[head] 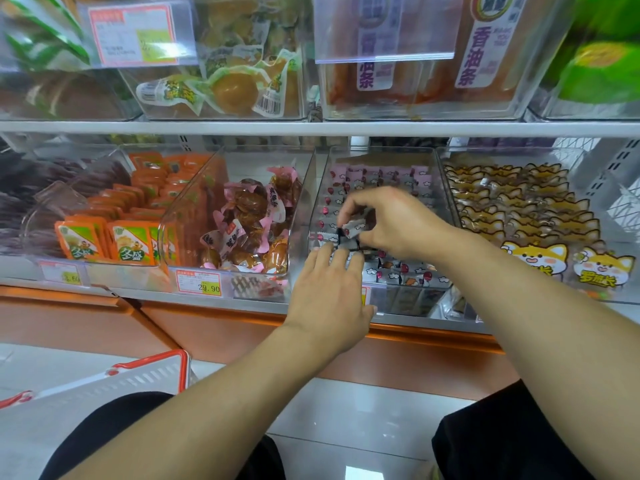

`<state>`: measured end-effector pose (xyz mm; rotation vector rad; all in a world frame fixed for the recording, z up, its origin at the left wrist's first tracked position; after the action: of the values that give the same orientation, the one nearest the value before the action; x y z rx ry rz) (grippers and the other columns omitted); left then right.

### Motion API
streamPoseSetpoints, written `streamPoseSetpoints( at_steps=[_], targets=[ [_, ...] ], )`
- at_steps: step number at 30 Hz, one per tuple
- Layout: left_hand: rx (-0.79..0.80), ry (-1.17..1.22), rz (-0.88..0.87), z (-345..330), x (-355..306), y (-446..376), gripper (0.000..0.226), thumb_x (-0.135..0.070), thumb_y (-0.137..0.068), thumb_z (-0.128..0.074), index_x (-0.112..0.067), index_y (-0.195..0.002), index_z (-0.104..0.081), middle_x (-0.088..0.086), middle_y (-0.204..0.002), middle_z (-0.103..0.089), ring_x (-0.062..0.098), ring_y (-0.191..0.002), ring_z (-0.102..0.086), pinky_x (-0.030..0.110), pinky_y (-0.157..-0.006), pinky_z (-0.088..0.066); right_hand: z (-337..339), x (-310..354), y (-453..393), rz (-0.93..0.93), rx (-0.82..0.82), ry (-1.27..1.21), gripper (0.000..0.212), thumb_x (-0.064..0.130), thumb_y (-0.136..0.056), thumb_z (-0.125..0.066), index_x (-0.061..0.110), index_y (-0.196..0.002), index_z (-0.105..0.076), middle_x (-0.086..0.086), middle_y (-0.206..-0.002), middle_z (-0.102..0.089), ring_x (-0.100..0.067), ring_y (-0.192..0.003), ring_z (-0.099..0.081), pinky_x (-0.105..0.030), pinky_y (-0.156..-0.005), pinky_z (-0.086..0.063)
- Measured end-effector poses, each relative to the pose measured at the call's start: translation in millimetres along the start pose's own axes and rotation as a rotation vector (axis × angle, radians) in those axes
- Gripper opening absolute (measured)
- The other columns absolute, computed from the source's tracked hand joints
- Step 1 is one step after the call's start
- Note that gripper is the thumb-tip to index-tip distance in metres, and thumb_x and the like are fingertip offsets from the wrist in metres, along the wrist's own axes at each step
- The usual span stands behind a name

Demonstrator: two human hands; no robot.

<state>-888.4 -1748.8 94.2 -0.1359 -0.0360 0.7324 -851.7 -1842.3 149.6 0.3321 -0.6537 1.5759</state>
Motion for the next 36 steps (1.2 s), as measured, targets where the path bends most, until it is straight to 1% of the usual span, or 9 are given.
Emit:
streamPoseSetpoints(
  at_steps=[6, 11, 17, 20, 24, 27, 29, 33, 36],
  targets=[
    [0.012, 0.023, 0.025, -0.5, 2.3, -1.7, 0.078, -0.061, -0.091, -0.057, -0.016, -0.15, -0.033, 0.008, -0.154, -0.038, 0.031, -0.147, -0.022, 0.042, -0.121, -0.021, 43.2, -3.4, 4.7, -0.037, -0.328, -0.313, 0.033, 0.028, -0.089, -0.075, 0.038, -0.117, -0.061, 0.022, -0.099, -0.07, 0.01, -0.093, -0.064, -0.008, -0.081, -0.046],
    [0.029, 0.014, 0.034, -0.2, 3.5, -1.1, 0.076, -0.061, -0.092, -0.055, -0.014, -0.149, -0.037, 0.01, -0.153, -0.04, 0.032, -0.147, -0.024, 0.042, -0.12, -0.022, 27.8, -25.2, 2.6, -0.18, -0.236, -0.411, 0.032, 0.033, -0.098, -0.063, 0.035, -0.13, -0.06, 0.011, -0.092, -0.068, 0.003, -0.061, -0.063, -0.012, -0.057, -0.048],
    [0.063, 0.04, 0.038, -0.8, 3.3, -2.9, 0.075, -0.059, -0.093, -0.054, -0.016, -0.152, -0.034, 0.008, -0.152, -0.042, 0.031, -0.148, -0.022, 0.042, -0.122, -0.02, 19.0, -46.2, -1.8, -0.294, -0.261, -0.49, 0.029, 0.03, -0.094, -0.07, 0.041, -0.118, -0.057, 0.008, -0.103, -0.069, -0.009, -0.085, -0.069, -0.017, -0.068, -0.055],
    [0.066, 0.038, 0.038, -0.4, 3.4, -2.9, 0.074, -0.059, -0.093, -0.054, -0.016, -0.15, -0.035, 0.008, -0.152, -0.042, 0.031, -0.149, -0.022, 0.043, -0.122, -0.019, -0.3, -50.8, -2.5, -0.376, -0.081, -0.616, 0.022, 0.031, -0.089, -0.074, 0.013, -0.102, -0.069, -0.005, -0.089, -0.075, -0.021, -0.082, -0.071, -0.026, -0.073, -0.058],
    [0.062, 0.026, 0.031, -0.1, 1.8, -1.6, 0.072, -0.059, -0.093, -0.054, -0.016, -0.148, -0.038, 0.008, -0.151, -0.044, 0.032, -0.148, -0.023, 0.043, -0.121, -0.02, -10.8, -48.2, 4.4, -0.441, 0.052, -0.296, 0.035, 0.058, -0.094, -0.054, 0.025, -0.093, -0.063, 0.003, -0.068, -0.069, -0.01, -0.056, -0.064, -0.03, -0.056, -0.049],
    [0.059, 0.012, 0.026, 0.5, 1.5, -1.7, 0.072, -0.058, -0.093, -0.054, -0.015, -0.148, -0.038, 0.009, -0.151, -0.044, 0.032, -0.149, -0.022, 0.043, -0.121, -0.019, -2.9, -37.3, 0.8, -0.395, 0.005, -0.056, 0.042, 0.066, -0.096, -0.036, 0.028, -0.101, -0.053, 0.007, -0.077, -0.059, -0.007, -0.07, -0.056, -0.028, -0.059, -0.036],
    [0.061, 0.006, 0.023, 0.6, 0.8, -1.4, 0.072, -0.058, -0.094, -0.054, -0.014, -0.148, -0.038, 0.01, -0.151, -0.044, 0.033, -0.149, -0.022, 0.043, -0.122, -0.018, -7.1, -29.7, -2.5, -0.38, 0.054, -0.027, 0.051, 0.064, -0.098, -0.032, 0.02, -0.099, -0.057, 0.001, -0.084, -0.064, -0.014, -0.074, -0.061, -0.029, -0.064, -0.04],
    [0.06, 0.003, 0.017, 0.2, -0.1, 0.4, 0.073, -0.058, -0.094, -0.053, -0.014, -0.149, -0.036, 0.01, -0.151, -0.043, 0.033, -0.15, -0.02, 0.043, -0.123, -0.017, -19.4, -29.9, -0.4, -0.447, 0.16, -0.007, 0.062, 0.061, -0.1, -0.026, 0.012, -0.087, -0.062, -0.002, -0.052, -0.064, -0.014, -0.046, -0.064, -0.034, -0.061, -0.038],
    [0.058, 0.0, 0.007, 0.1, 0.4, 0.8, 0.072, -0.058, -0.093, -0.054, -0.014, -0.147, -0.037, 0.01, -0.149, -0.045, 0.033, -0.15, -0.021, 0.043, -0.122, -0.018, -22.6, -34.0, 0.2, -0.465, 0.17, -0.053, 0.058, 0.062, -0.099, -0.026, 0.015, -0.105, -0.059, -0.006, -0.069, -0.063, -0.015, -0.045, -0.064, -0.035, -0.063, -0.038]
  ],
)
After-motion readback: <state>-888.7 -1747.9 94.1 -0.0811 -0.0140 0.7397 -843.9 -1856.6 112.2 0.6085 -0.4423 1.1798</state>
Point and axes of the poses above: each hand's wrist, its own y-axis away from the middle knuckle, its own z-axis out of the back of the hand, x = y × z, the point moved 10 cm from there along -y, towards the middle knuckle
